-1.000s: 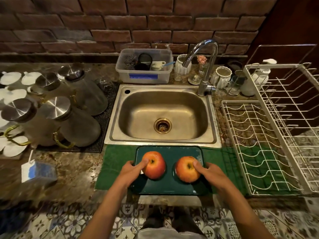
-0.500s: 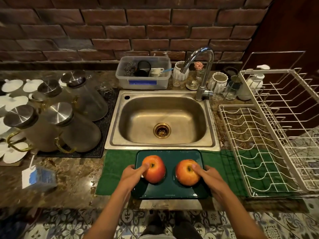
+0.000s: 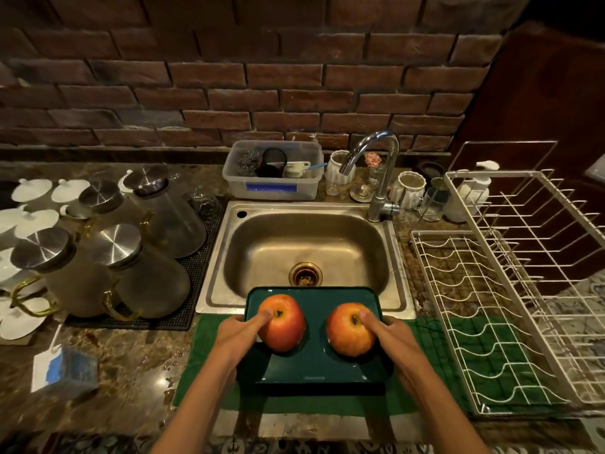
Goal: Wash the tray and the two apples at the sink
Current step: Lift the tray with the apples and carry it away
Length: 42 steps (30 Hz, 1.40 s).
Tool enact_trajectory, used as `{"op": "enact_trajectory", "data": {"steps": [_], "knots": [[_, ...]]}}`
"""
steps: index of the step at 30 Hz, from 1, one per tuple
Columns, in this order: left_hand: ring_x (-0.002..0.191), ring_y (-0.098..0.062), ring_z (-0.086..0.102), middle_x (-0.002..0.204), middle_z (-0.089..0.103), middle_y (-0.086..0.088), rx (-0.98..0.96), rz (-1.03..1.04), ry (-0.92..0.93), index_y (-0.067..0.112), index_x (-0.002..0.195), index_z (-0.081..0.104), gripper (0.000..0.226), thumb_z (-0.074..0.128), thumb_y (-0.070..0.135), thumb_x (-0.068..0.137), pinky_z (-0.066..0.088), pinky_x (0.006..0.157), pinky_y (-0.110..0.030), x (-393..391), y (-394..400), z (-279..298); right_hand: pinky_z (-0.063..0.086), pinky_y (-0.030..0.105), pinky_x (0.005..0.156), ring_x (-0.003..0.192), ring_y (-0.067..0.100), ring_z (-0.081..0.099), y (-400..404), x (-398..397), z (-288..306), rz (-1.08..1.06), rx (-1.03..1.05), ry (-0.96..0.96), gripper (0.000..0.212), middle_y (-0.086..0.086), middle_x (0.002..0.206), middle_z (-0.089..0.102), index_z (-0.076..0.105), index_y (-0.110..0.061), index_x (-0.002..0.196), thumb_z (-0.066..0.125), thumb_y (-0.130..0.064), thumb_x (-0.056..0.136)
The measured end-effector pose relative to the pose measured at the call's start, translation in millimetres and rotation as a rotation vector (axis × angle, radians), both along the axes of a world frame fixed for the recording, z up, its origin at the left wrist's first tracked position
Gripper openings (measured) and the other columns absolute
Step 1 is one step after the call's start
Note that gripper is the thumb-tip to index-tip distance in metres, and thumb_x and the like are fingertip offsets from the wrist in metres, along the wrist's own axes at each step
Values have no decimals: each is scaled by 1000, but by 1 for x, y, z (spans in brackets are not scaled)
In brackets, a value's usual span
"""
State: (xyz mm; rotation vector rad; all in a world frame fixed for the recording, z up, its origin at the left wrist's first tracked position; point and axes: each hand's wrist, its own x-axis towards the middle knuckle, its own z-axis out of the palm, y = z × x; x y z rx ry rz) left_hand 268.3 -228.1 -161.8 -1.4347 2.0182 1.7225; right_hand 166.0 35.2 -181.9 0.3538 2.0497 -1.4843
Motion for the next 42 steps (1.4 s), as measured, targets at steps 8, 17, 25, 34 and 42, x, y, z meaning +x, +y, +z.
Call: {"op": "enact_trajectory", "data": {"steps": [8,17,25,34,42], "knots": [[78,-20,57,87,60,-5,-53,-8,96,4,82,61,51,75,52,78,43,64,-33,-41,-27,72,48,32,73,107,26,62,-31,-56,72,38,16,148,90,12,124,62,55,-3,132,75,-64,70],[101,-36,57,120,57,-18,-51,-32,156,7,110,57,111,69,79,26,50,88,-46,-83,-59,161,46,28,58,83,17,64,-66,-103,163,15,-54,245,56,7,97,67,67,-8,95,77,-57,72],[112,-41,52,137,49,-21,-77,-50,238,8,145,43,98,72,67,72,46,87,-45,-115,-82,222,47,31,67,100,24,58,-85,-138,233,30,-83,341,92,10,123,57,47,-7,141,75,-62,72],[114,-41,57,131,54,-25,-120,-94,273,10,143,44,95,66,72,75,47,91,-44,-134,-96,261,45,37,76,97,27,54,-97,-158,269,45,-64,385,90,9,119,50,52,-9,131,72,-70,69],[126,-44,48,146,43,-25,-132,-118,263,9,152,29,105,66,70,76,43,103,-54,-136,-105,271,42,41,91,126,35,48,-104,-162,276,95,-133,373,93,15,145,47,45,-9,143,71,-66,75]]}}
